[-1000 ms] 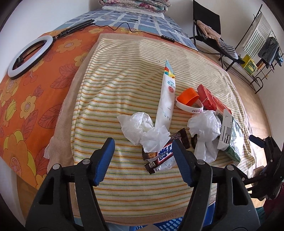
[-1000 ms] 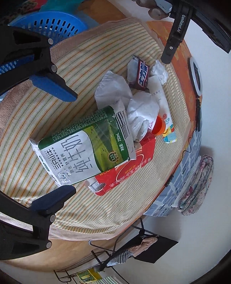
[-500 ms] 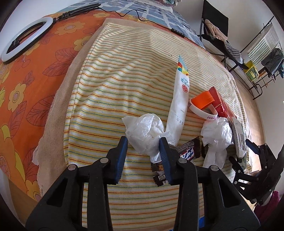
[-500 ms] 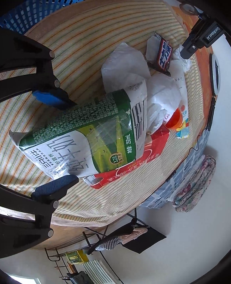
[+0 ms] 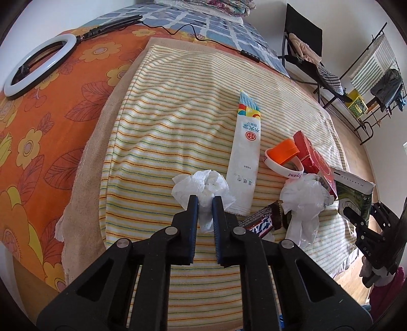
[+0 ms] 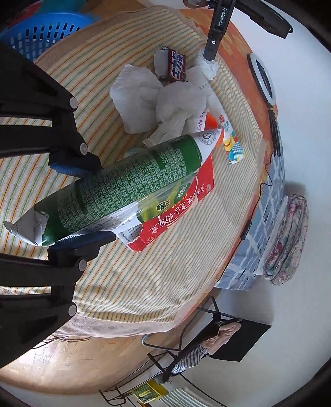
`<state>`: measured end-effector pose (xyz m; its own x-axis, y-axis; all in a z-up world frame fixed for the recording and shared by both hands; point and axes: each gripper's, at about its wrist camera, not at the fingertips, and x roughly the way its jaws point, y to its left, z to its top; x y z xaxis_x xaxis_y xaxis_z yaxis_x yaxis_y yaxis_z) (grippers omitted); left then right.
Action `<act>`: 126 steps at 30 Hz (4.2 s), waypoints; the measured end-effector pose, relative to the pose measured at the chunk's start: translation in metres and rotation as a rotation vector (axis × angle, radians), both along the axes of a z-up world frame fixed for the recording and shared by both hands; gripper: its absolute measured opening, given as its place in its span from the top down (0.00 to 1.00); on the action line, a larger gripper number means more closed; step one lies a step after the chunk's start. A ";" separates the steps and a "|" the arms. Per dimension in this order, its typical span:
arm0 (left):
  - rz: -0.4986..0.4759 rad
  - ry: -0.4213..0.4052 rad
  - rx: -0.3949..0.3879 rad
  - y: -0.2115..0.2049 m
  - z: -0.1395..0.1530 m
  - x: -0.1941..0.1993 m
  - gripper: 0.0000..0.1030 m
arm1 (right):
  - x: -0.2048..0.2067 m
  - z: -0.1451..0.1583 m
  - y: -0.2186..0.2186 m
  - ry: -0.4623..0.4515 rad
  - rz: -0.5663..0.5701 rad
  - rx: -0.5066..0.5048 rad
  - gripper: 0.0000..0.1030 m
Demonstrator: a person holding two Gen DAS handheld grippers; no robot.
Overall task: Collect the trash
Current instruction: 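Grasp the green milk carton with the right gripper while the left gripper grasps white tissue, then carry the carton and tissue over the blue basket and release both, then move both grippers back over the towel toward the remaining trash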
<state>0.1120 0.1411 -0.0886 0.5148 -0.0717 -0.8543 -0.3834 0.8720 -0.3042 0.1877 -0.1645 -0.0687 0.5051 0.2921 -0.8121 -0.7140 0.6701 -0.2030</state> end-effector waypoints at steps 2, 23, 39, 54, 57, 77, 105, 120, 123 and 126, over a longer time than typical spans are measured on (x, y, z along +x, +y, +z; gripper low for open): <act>0.010 -0.014 0.002 0.002 0.005 -0.003 0.91 | 0.004 0.004 -0.004 0.012 -0.016 0.022 0.64; -0.048 -0.132 0.069 -0.023 0.053 -0.038 0.95 | -0.008 0.049 -0.039 0.126 -0.117 0.265 0.73; 0.014 0.064 0.015 -0.004 -0.014 -0.022 0.39 | -0.054 0.062 -0.035 0.146 -0.065 0.318 0.73; -0.064 -0.069 0.072 -0.036 0.039 -0.057 0.77 | -0.099 0.062 -0.040 0.234 -0.019 0.377 0.73; -0.103 -0.116 0.062 -0.055 0.057 -0.075 0.77 | -0.119 0.064 -0.044 0.243 0.000 0.389 0.73; -0.276 -0.042 0.091 -0.145 0.021 -0.156 0.77 | -0.200 0.006 -0.043 0.403 0.082 0.285 0.73; -0.366 0.164 0.131 -0.181 -0.048 -0.155 0.66 | -0.198 -0.046 -0.021 0.461 0.043 0.182 0.65; -0.322 0.125 0.136 -0.168 -0.034 -0.154 0.53 | -0.197 -0.036 -0.034 0.429 -0.004 0.190 0.35; -0.303 0.108 0.130 -0.161 -0.026 -0.150 0.53 | -0.192 -0.031 -0.039 0.443 -0.030 0.208 0.29; -0.283 0.090 0.114 -0.153 -0.016 -0.146 0.53 | -0.184 -0.024 -0.045 0.456 -0.059 0.233 0.20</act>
